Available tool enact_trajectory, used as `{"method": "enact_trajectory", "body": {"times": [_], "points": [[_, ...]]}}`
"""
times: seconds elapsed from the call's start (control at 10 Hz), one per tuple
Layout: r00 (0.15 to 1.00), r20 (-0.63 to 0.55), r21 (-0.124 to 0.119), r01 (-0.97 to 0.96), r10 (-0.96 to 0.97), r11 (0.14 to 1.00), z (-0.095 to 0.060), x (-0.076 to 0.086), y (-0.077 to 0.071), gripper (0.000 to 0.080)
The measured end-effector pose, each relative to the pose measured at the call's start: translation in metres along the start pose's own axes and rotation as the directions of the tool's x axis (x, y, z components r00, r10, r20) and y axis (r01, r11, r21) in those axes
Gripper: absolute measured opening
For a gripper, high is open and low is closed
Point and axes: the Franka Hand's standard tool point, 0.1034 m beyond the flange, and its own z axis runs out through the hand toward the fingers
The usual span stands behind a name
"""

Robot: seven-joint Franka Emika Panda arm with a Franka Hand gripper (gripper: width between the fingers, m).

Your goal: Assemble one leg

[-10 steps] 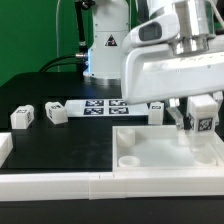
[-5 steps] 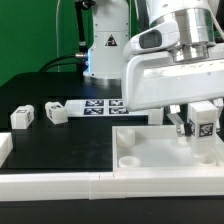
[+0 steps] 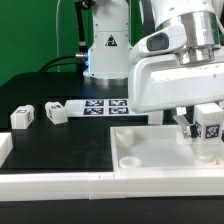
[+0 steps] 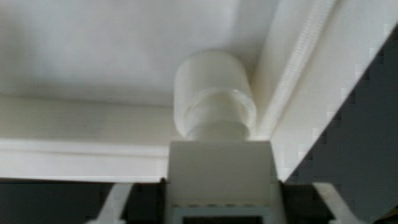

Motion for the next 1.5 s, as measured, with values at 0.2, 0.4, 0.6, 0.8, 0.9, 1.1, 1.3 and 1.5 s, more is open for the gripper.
{"method": "enact_trajectory", "body": {"times": [0.2,0.4,0.6,0.8,0.9,1.1,1.3,1.5], "points": [[1.0,0.0,-0.003,-0.001,0.001,1.0,0.007,-0.006,0.001,0.0291],[1.0,-0.009,-0.006,-0.002,0.002,1.0,0.007,-0.005,0.003,0.0291],[1.0,-0.009,-0.006,-0.002,0.002,1.0,0.007,-0.005,0.002,0.0405],[1.0,-0.009,-0.006,-0.002,0.002,1.0,0.007,-0.005,0.002,0.0616],[1.0,-0.009,-0.006,-0.002,0.002,1.0,0.007,-0.005,0.002,0.0643],[1.0,-0.009,-0.006,-0.002,0.002,1.0,0.007,-0.005,0.002,0.0648],[1.0,-0.008,-0.003,-0.01,0.01,1.0,-0.001,0.002,0.001,0.0649],[1.0,-0.004,0.004,-0.005,0.005,1.0,-0.023,0.019,-0.001,0.0649]]}}
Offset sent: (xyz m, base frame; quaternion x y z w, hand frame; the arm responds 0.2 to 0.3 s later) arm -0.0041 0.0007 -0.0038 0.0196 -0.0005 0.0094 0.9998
